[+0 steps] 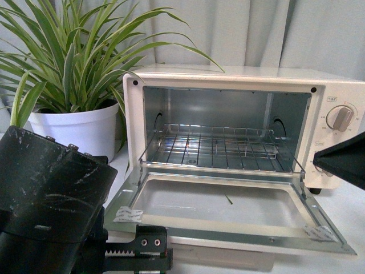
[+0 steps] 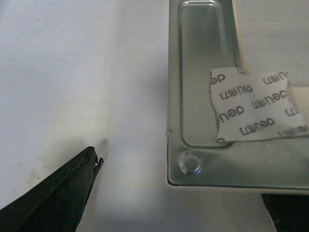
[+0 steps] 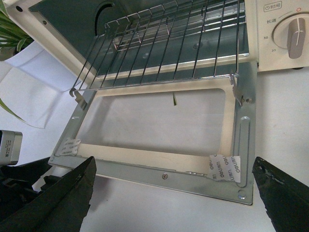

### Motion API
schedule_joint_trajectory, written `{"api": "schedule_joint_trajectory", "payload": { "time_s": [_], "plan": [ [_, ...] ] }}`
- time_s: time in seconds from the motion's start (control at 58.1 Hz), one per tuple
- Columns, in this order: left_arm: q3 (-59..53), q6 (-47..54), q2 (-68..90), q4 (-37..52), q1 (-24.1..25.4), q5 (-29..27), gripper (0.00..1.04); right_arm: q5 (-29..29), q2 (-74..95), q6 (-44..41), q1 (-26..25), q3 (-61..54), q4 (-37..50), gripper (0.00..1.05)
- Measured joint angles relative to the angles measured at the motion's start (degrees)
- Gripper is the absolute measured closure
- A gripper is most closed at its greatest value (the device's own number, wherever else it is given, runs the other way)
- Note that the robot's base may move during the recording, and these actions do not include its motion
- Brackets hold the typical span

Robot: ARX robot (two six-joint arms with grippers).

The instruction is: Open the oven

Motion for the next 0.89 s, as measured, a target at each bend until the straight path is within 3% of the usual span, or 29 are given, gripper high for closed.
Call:
{"api": "schedule_joint_trajectory", "payload": {
  "time_s": [0.275, 0.62, 0.895],
  "plan": [
    [-7.1, 9.1, -8.9, 2.6, -1.4, -0.9, 0.07, 0.1, -3.0, -1.5, 0.2, -2.4, -0.3, 0.09],
    [-18.9, 14.3, -40.5, -1.9, -5.8, -3.1, 0.07, 0.6, -23.0, -5.0, -2.9, -11.6, -8.1, 0.09],
    [-25.6, 14.2, -65.3, -12.2, 0.2, -3.1, 0.07, 1.1, -38.2, -6.9, -5.6, -17.9, -15.5, 0.09]
  ]
}}
